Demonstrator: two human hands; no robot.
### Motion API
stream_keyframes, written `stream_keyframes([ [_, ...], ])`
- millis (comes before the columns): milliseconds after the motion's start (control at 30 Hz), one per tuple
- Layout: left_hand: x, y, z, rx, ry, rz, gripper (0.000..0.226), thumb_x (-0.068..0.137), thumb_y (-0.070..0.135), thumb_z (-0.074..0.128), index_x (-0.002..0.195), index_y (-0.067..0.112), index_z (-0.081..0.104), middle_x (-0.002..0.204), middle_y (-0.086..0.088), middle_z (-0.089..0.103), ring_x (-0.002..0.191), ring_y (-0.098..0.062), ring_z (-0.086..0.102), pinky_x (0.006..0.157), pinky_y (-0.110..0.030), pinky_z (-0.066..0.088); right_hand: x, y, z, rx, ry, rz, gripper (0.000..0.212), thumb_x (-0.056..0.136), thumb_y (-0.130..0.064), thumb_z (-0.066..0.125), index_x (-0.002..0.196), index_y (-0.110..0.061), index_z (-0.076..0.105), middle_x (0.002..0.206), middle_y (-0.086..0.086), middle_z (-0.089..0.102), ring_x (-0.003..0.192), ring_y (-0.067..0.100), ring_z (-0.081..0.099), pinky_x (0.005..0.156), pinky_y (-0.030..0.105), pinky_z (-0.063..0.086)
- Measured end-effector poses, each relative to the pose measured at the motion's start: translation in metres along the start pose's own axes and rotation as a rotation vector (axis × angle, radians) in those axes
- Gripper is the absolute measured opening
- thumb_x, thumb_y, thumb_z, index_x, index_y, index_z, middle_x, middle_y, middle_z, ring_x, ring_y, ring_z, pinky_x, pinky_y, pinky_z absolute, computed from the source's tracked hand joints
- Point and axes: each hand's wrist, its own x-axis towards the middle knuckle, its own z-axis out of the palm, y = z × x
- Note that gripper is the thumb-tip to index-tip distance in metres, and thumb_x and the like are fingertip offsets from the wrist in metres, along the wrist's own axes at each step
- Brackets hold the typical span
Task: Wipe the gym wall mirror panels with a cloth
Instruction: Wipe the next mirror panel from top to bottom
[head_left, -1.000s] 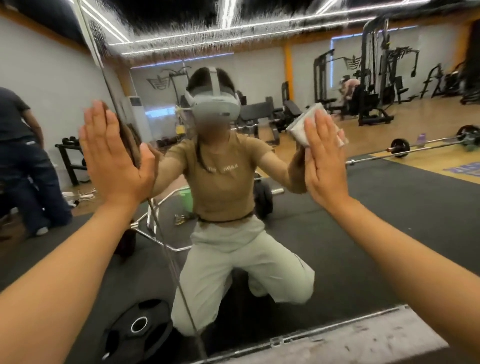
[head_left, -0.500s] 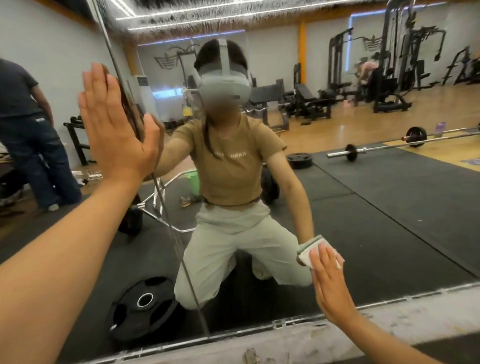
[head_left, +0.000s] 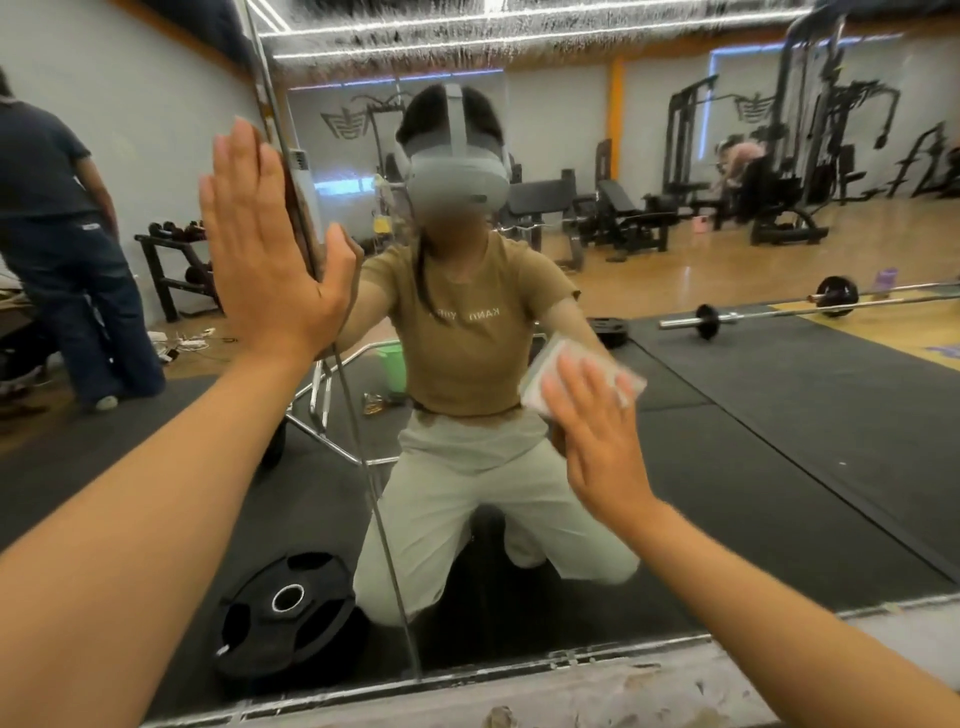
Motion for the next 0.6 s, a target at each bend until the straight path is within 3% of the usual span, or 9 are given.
stream_keyframes([
  [67, 0.000, -0.001, 0.001, 0.001, 0.001, 0.004, 0.065, 0.100, 0.032, 0.044, 0.150, -0.006, 0.028, 0.158, -0.026, 0.025, 0.148, -0.040, 0.020, 0.124, -0.044, 0.006, -0.056, -0.002, 0.018, -0.119, -0.123, -0.140, 0.068, 0.096, -0.003, 0.035, 0.158, -0.022, 0.018, 0.166, -0.004, 0.010, 0.152, 0.021, 0.014, 0.121, 0.046, 0.011],
  [167, 0.001, -0.001, 0.002, 0.000, 0.015, 0.008, 0.064, 0.100, 0.031, 0.046, 0.150, -0.006, 0.029, 0.157, -0.027, 0.026, 0.147, -0.041, 0.021, 0.124, -0.043, 0.006, -0.125, -0.004, 0.029, -0.285, -0.358, -0.359, 0.088, 0.078, 0.000, 0.039, 0.159, -0.022, 0.012, 0.166, -0.003, 0.008, 0.152, 0.018, 0.011, 0.123, 0.040, 0.003],
  [333, 0.000, -0.001, 0.002, 0.000, 0.033, 0.017, 0.063, 0.100, 0.031, 0.046, 0.148, -0.008, 0.032, 0.155, -0.029, 0.029, 0.145, -0.043, 0.024, 0.123, -0.042, 0.006, -0.142, 0.011, 0.021, -0.439, -0.685, -0.751, 0.091, 0.079, -0.020, 0.050, 0.159, -0.018, 0.008, 0.166, 0.000, 0.002, 0.153, 0.018, 0.002, 0.124, 0.040, -0.005],
  [400, 0.000, -0.001, 0.003, -0.015, 0.045, 0.019, 0.062, 0.100, 0.031, 0.045, 0.147, -0.009, 0.034, 0.154, -0.029, 0.031, 0.144, -0.043, 0.025, 0.123, -0.041, 0.007, -0.119, 0.013, 0.018, -0.411, -0.672, -0.784, 0.092, 0.079, -0.023, 0.055, 0.159, -0.018, 0.009, 0.166, -0.001, 0.001, 0.152, 0.016, 0.004, 0.124, 0.039, -0.003],
  [467, 0.001, -0.001, 0.003, -0.029, 0.046, 0.019, 0.063, 0.100, 0.032, 0.045, 0.146, -0.009, 0.035, 0.153, -0.029, 0.032, 0.144, -0.043, 0.026, 0.123, -0.040, 0.006, -0.078, 0.005, 0.017, -0.328, -0.581, -0.706, 0.083, 0.082, -0.017, 0.045, 0.158, -0.017, 0.012, 0.167, 0.001, 0.001, 0.151, 0.017, 0.010, 0.124, 0.039, -0.001],
  [600, 0.002, 0.000, 0.002, -0.029, 0.023, 0.003, 0.064, 0.097, 0.028, 0.050, 0.147, -0.008, 0.034, 0.154, -0.029, 0.031, 0.145, -0.042, 0.025, 0.123, -0.040, 0.006, 0.041, -0.038, 0.008, -0.111, -0.181, -0.274, 0.071, 0.082, 0.004, 0.044, 0.150, -0.013, 0.037, 0.159, 0.007, 0.029, 0.149, 0.023, 0.025, 0.120, 0.040, 0.014],
])
